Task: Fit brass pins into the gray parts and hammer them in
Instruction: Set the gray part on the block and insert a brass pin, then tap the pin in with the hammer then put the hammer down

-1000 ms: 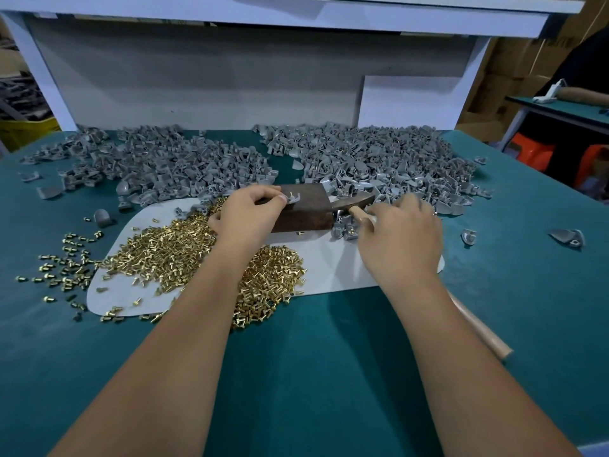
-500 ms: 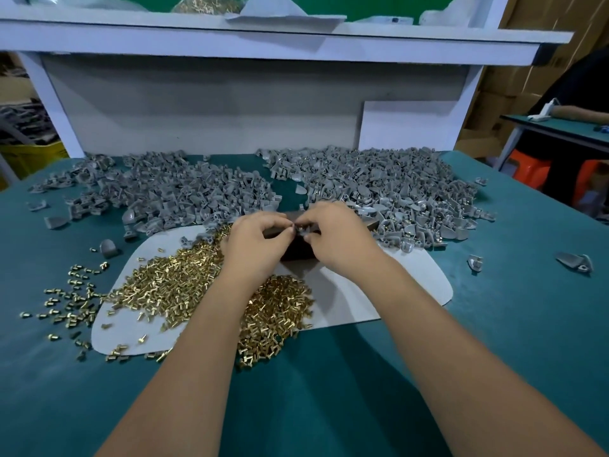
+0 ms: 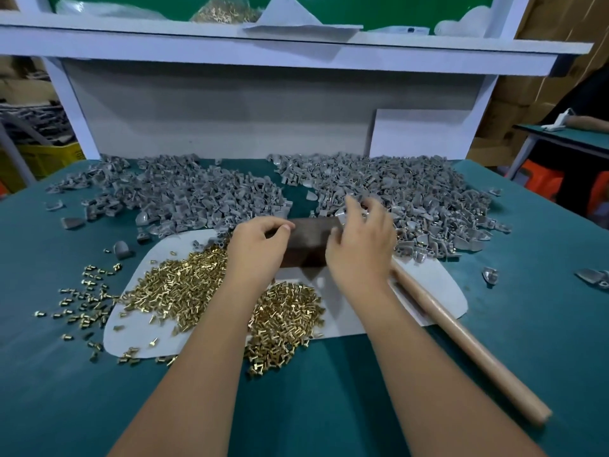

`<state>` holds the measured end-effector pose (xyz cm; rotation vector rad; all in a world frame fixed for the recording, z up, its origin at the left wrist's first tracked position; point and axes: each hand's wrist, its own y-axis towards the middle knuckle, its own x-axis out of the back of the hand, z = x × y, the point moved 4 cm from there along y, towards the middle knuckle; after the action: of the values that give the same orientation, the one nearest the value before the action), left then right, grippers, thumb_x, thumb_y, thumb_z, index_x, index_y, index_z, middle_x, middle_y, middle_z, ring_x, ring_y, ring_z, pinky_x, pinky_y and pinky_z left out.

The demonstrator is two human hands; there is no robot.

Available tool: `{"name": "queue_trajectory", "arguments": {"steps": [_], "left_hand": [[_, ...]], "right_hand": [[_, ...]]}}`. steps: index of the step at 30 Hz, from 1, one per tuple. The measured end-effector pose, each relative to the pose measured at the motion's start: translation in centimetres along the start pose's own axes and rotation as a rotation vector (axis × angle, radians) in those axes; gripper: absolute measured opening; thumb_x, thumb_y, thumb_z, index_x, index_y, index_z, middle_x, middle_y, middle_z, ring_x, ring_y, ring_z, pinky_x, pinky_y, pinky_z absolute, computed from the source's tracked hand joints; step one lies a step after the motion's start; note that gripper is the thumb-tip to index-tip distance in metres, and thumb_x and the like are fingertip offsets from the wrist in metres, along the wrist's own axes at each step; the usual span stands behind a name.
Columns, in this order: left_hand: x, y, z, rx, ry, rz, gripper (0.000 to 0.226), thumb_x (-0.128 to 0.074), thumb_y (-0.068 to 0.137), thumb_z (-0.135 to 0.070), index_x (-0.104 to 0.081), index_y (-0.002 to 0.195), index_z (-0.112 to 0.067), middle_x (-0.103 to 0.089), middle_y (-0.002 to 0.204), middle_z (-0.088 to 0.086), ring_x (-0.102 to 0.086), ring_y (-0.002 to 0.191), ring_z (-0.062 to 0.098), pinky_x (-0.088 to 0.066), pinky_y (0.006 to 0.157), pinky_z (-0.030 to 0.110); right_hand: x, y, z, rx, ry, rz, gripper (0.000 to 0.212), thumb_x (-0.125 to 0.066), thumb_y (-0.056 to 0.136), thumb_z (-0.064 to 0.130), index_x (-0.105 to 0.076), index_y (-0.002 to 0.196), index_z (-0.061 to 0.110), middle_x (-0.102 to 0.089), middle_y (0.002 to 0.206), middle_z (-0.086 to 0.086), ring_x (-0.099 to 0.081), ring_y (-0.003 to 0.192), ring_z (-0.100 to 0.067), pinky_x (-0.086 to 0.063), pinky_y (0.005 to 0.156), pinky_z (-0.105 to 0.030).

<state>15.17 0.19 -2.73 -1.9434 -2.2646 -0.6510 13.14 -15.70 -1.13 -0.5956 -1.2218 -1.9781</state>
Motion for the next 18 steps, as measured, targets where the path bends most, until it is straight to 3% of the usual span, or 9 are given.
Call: {"name": "queue_trajectory", "arguments": {"steps": [8, 12, 15, 18], "left_hand": [[0.0, 0.0, 0.1, -0.044, 0.011, -0.004, 0.018, -0.06, 0.094, -0.018, -0.076, 0.092, -0.025, -0.064, 0.095, -0.02, -0.055, 0.092, -0.003, -0.04, 0.073, 0.015], [0.3, 0.1, -0.1, -0.03, 0.041, -0.005, 0.022, -0.054, 0.095, -0.014, -0.073, 0.099, -0.025, -0.068, 0.102, -0.009, -0.06, 0.096, 0.009, -0.043, 0.074, 0.018], [1.1, 0.6, -0.3, 0.006, -0.041, -0.029, 0.037, -0.048, 0.094, -0.003, -0.065, 0.092, -0.036, -0.068, 0.104, -0.009, -0.062, 0.095, 0.007, -0.047, 0.08, 0.021], [2.2, 1.5, -0.1, 0.021, -0.028, -0.079, 0.043, -0.044, 0.09, 0.005, -0.067, 0.103, -0.029, -0.066, 0.109, -0.011, -0.061, 0.093, -0.001, -0.045, 0.073, 0.013]], "right_hand": [[0.3, -1.4, 1.8, 0.251, 0.025, 0.037, 0.028, -0.054, 0.088, 0.019, -0.063, 0.115, 0.017, -0.053, 0.117, -0.004, -0.043, 0.113, -0.023, -0.03, 0.099, -0.035], [1.0, -2.1, 3.6, 0.378, 0.162, 0.014, 0.022, -0.053, 0.087, 0.01, -0.068, 0.103, 0.011, -0.059, 0.102, -0.005, -0.053, 0.095, -0.024, -0.045, 0.083, -0.037], [0.5, -3.5, 5.3, 0.498, 0.247, 0.164, 0.018, -0.052, 0.086, 0.014, -0.067, 0.095, 0.01, -0.062, 0.091, -0.004, -0.058, 0.082, -0.023, -0.05, 0.068, -0.039], [0.0, -4.0, 6.0, 0.514, 0.296, 0.317, 0.014, -0.052, 0.086, 0.02, -0.062, 0.083, 0.012, -0.06, 0.082, 0.0, -0.055, 0.074, -0.021, -0.048, 0.063, -0.039]]}}
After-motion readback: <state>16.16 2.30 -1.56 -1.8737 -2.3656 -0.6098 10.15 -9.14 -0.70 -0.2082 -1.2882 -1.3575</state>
